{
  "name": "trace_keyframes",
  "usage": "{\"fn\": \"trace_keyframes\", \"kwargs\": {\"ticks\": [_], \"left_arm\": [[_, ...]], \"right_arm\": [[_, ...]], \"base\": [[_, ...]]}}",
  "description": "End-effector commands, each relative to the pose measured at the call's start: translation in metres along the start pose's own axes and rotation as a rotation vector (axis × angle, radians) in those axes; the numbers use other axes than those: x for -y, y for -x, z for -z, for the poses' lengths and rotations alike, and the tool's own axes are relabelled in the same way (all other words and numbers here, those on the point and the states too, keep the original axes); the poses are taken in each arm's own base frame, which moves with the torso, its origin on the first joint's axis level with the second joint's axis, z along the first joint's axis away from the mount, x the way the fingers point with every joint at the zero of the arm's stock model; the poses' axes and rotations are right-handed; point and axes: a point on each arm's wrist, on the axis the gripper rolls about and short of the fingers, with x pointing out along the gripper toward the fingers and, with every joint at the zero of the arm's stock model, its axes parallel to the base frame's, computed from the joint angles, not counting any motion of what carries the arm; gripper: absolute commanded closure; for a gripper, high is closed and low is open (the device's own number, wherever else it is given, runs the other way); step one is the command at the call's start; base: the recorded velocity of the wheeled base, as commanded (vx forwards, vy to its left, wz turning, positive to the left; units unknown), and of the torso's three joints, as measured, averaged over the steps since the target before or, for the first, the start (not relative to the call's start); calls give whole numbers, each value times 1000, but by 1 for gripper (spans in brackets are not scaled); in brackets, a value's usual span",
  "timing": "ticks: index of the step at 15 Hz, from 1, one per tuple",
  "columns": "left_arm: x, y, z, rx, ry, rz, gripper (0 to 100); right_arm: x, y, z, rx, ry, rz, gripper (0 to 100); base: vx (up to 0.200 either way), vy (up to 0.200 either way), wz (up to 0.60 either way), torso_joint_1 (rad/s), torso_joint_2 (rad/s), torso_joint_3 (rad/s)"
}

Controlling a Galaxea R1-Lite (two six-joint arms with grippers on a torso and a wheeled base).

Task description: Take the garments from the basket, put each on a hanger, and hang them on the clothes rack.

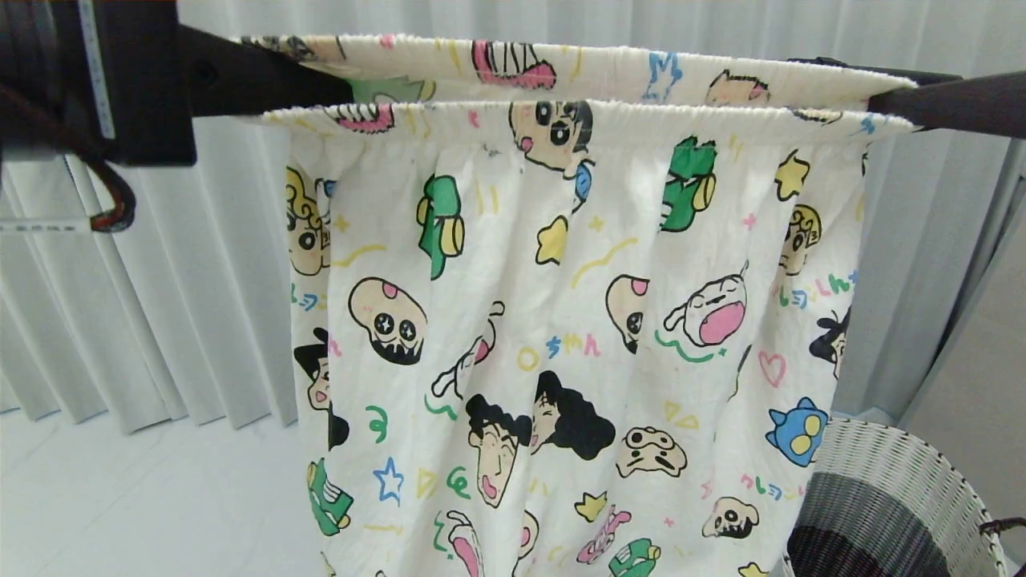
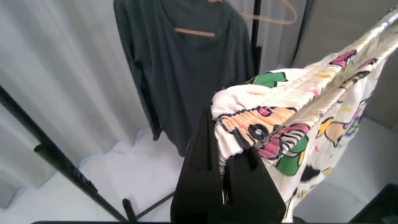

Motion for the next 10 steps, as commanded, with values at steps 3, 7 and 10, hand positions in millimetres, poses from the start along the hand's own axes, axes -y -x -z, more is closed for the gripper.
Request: {"fn": "trace_keyframes", "kwargs": {"ticks": [3,7,10], "left_arm": [[4,-19,-7,-6,-7,1,100],[17,-15,-24,144,-14,179,100],[19,-26,-21,120,-16,180,100]], "right_arm": [[10,32,-9,-38,15,16,100],[6,104,-10,-112,20,-498,100],[-7,97,-6,-160,50,-648,100]], "base": [[0,0,0,0,0,0],[0,0,0,0,0,0],[0,0,0,0,0,0]]}}
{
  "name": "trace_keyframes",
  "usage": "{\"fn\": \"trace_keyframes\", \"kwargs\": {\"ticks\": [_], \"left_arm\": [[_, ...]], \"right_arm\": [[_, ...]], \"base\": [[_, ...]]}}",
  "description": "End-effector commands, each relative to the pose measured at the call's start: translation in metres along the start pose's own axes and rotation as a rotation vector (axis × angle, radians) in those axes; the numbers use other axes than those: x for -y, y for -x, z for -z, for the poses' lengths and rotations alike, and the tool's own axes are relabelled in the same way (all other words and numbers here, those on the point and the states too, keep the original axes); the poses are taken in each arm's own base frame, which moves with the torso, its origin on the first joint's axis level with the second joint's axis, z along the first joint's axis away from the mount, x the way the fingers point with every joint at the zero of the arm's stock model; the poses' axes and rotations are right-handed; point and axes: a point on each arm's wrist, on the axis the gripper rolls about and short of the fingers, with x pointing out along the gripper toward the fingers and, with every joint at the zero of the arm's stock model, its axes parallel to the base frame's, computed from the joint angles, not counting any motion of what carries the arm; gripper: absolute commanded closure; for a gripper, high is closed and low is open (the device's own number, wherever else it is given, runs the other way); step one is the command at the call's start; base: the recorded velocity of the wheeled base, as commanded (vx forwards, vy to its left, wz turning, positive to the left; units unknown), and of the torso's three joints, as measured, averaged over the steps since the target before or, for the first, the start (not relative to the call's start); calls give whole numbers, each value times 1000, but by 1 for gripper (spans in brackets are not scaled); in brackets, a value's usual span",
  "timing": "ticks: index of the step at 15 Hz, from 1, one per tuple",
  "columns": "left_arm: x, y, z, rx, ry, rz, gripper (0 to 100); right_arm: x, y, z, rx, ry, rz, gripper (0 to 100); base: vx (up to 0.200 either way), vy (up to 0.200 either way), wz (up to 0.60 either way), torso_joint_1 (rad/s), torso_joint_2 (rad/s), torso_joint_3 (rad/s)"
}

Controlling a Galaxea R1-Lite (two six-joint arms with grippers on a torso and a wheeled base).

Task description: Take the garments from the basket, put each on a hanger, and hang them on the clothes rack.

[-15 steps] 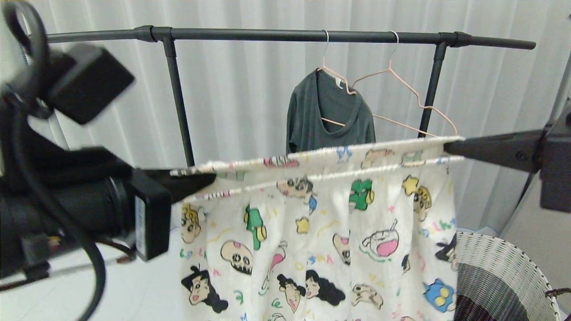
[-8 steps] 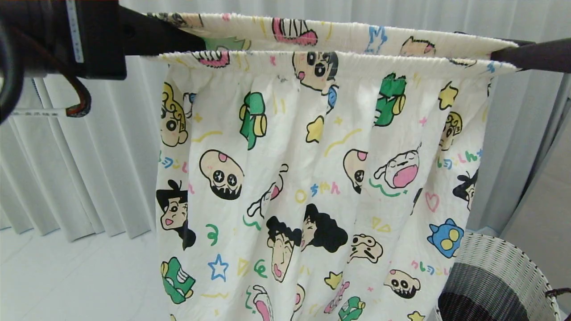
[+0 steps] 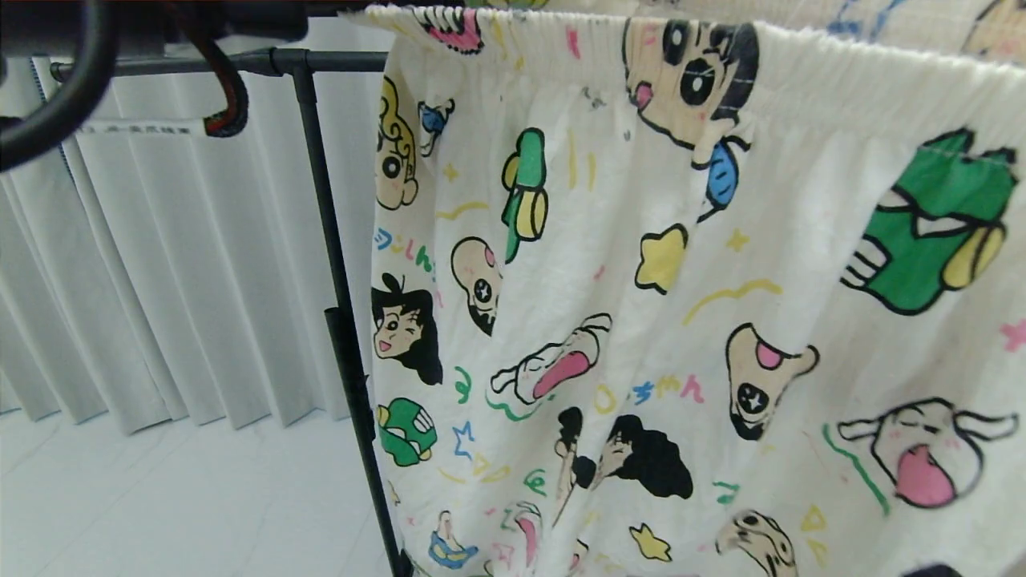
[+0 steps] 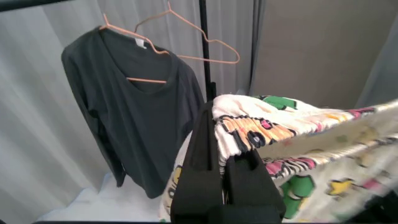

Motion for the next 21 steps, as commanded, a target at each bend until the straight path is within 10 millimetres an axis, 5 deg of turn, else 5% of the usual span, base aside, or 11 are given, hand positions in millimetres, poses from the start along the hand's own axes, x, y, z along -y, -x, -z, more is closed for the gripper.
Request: {"fn": "trace_keyframes", "kwargs": {"ticks": [1,5,8,10,14,16,21], "left_arm": [[1,-6,3,-16,1,0,100],[-1,5,3,-17,4,-27,100],[-5,32,24,-229,-13,-68,100],[-6,79,39,-420,4,-63,100],[23,117,36,-444,249,196,100],[29,138,37,-466,286,341,100],[27,144,36,-451,287,362,100]], "right_arm": [[-5,-7,0,-21,21,-79,100],[-4,-5,3,-24,19,-46,100],[6,-10,4,-25,15,192,100],[19,-30,-14,87,22,294,100],[43,-114,-36,302,55,230,100],[50,-136,-40,314,58,226,100],[49,-134,-40,314,60,223,100]], "base": [[0,0,0,0,0,0],[0,0,0,0,0,0],[0,0,0,0,0,0],[0,0,0,0,0,0],[0,0,0,0,0,0],[0,0,0,0,0,0],[0,0,0,0,0,0]]}}
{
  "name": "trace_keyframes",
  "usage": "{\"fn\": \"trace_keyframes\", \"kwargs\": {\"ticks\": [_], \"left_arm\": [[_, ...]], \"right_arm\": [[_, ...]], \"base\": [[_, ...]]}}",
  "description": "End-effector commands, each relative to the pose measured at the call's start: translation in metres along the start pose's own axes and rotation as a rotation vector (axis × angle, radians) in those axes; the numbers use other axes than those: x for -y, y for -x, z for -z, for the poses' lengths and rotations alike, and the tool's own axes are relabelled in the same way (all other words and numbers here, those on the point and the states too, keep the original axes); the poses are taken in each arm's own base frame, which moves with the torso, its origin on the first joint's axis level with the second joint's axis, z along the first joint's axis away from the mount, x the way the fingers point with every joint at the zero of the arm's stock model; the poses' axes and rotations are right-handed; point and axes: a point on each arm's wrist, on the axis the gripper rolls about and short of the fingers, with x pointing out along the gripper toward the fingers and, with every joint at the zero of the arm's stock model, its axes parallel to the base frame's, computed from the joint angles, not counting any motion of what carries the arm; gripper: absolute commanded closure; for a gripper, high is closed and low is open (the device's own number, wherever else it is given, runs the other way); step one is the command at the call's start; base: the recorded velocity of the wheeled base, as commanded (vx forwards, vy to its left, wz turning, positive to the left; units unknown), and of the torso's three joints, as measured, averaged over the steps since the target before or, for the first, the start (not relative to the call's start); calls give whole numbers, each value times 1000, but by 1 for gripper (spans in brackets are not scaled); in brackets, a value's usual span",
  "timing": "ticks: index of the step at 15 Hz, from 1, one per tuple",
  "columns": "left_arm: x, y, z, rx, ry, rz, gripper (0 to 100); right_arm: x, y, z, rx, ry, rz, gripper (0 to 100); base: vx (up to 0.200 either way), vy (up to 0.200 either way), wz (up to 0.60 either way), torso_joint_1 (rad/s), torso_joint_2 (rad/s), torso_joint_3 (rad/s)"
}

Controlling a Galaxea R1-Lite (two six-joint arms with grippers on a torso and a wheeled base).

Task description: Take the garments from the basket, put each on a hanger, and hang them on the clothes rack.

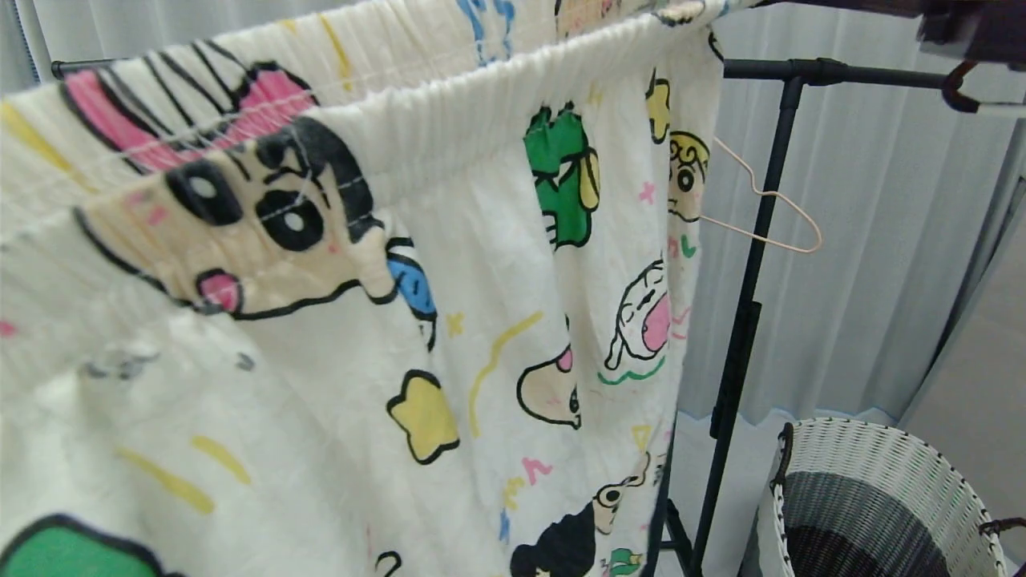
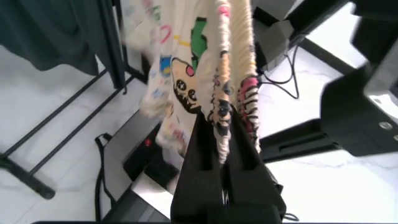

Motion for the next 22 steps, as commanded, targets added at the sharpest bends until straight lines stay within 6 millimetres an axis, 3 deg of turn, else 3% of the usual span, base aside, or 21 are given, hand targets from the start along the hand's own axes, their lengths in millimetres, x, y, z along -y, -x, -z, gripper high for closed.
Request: {"fn": "trace_keyframes", "kwargs": {"ticks": [1,2,4,6,7,9,11,12,13,19,20,22], "left_arm": [[-1,3,2,4,-8,4,100],[-3,-3,3,-1,-34,-47,100],[-20,-30,0,-28,-168,-351,100],[-28,-42,-16,-5,-229,-438,100],[-28,-59,-46,126,-237,-460,100],[-28,-73,-72,220,-243,-467,100],[-29,-78,-71,201,-247,-471,100],[-36,-92,-58,120,-249,-487,100],[-36,-94,-57,113,-248,-488,100],[-34,-87,-61,145,-245,-481,100],[-34,-87,-61,147,-245,-482,100],[-34,-87,-61,146,-245,-484,100]], "right_arm": [[0,1,3,-17,-1,7,100],[4,6,4,-38,4,30,100],[13,17,6,-81,26,112,100],[20,27,2,-100,30,175,100],[24,40,-9,-119,30,211,100],[22,57,-22,-146,27,224,100],[21,65,-21,-176,25,244,100],[18,78,-5,-250,21,252,100],[16,84,3,-274,21,245,100],[11,86,5,-276,24,219,100],[11,86,6,-282,22,214,0],[9,91,14,-311,35,199,0]], "base": [[0,0,0,0,0,0],[0,0,0,0,0,0],[0,0,0,0,0,0],[0,0,0,0,0,0],[0,0,0,0,0,0],[0,0,0,0,0,0],[0,0,0,0,0,0],[0,0,0,0,0,0],[0,0,0,0,0,0],[0,0,0,0,0,0],[0,0,0,0,0,0],[0,0,0,0,0,0]]}}
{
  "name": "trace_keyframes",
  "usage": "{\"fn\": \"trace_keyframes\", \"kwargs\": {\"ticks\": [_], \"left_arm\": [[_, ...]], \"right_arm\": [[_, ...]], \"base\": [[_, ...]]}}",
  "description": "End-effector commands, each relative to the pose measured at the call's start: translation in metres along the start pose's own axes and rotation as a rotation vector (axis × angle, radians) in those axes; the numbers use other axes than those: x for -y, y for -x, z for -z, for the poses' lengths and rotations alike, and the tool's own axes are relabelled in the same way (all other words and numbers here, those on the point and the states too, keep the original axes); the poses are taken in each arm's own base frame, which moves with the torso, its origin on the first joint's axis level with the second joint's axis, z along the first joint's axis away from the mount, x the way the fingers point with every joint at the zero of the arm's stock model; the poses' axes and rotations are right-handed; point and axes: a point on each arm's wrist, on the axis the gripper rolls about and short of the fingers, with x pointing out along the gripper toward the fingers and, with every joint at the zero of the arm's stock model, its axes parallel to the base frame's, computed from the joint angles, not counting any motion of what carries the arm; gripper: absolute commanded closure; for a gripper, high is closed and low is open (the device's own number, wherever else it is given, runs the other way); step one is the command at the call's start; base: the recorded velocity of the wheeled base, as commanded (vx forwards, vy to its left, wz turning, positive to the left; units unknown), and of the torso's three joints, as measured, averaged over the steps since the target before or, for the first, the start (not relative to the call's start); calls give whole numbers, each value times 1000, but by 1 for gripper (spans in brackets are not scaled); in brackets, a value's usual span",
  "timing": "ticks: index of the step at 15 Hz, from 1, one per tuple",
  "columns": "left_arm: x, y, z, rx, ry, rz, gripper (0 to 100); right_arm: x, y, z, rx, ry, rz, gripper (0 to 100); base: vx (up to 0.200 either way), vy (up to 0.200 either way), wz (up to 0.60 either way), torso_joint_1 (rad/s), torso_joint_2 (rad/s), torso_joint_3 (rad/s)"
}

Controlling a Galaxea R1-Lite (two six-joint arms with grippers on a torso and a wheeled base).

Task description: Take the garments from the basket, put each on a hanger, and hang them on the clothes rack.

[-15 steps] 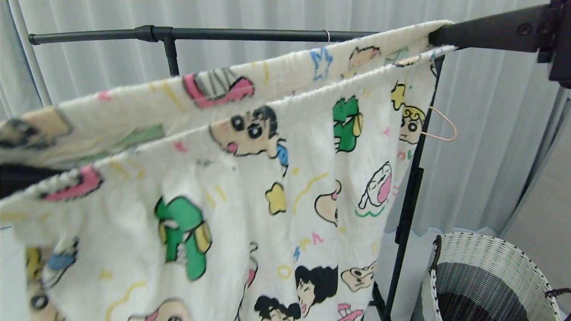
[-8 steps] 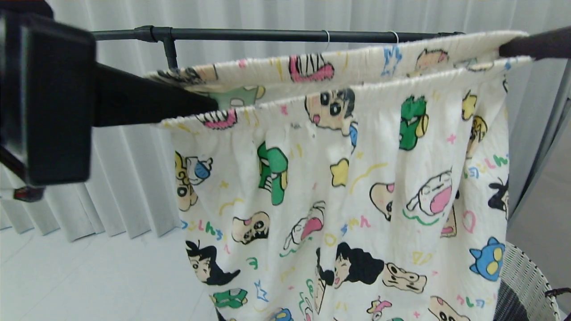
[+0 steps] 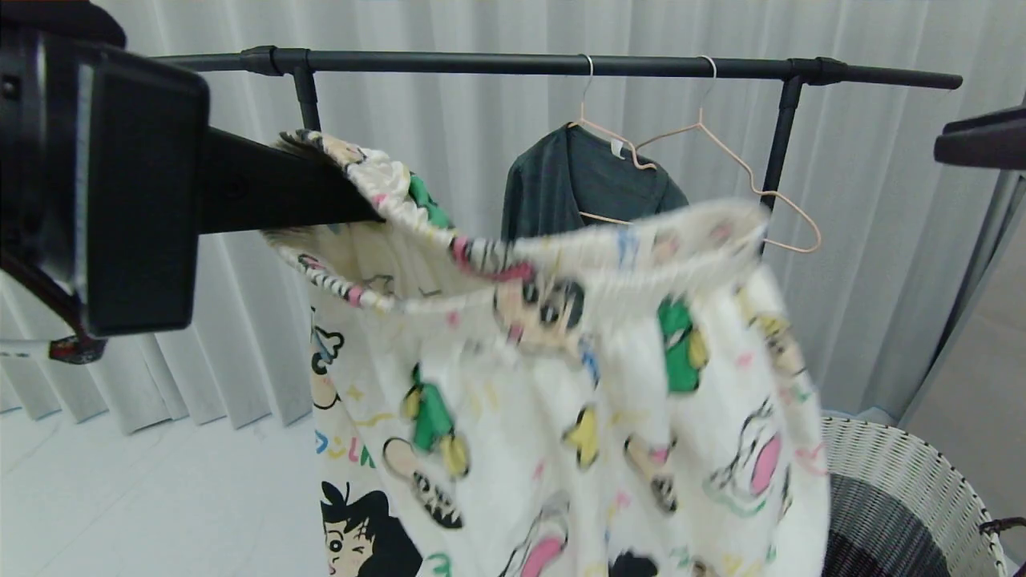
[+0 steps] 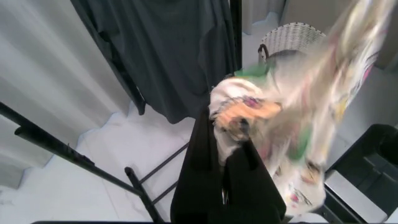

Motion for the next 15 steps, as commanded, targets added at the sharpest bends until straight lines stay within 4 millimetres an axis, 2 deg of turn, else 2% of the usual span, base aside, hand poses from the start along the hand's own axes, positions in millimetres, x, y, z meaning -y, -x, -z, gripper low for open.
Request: {"fn": "trace_keyframes", "kwargs": {"ticks": [1,4,5,7,8,9,11,13,15], "left_arm": [[0,-1,1,-4,1,-1,100],[-7,-3,2,-14,12,-41,100],[-10,-4,6,-28,13,-76,100],[-19,-1,23,-75,11,-171,100],[-21,1,30,-92,11,-189,100],[-33,3,49,-147,27,-265,100],[-50,7,69,-206,69,-408,100],[-57,13,77,-216,95,-465,100],[-58,14,78,-217,103,-478,100]], "right_arm": [[-4,7,14,-31,48,-36,0],[-4,21,41,-78,105,-30,0],[4,23,47,-101,92,84,0],[25,24,63,-193,67,416,0],[31,26,68,-223,61,507,0],[44,31,81,-293,48,656,0],[56,43,98,-397,82,811,0],[62,44,106,-423,95,873,0],[68,36,105,-351,98,855,0]], "base": [[0,0,0,0,0,0],[0,0,0,0,0,0],[0,0,0,0,0,0],[0,0,0,0,0,0],[0,0,0,0,0,0],[0,0,0,0,0,0],[0,0,0,0,0,0],[0,0,0,0,0,0],[0,0,0,0,0,0]]}}
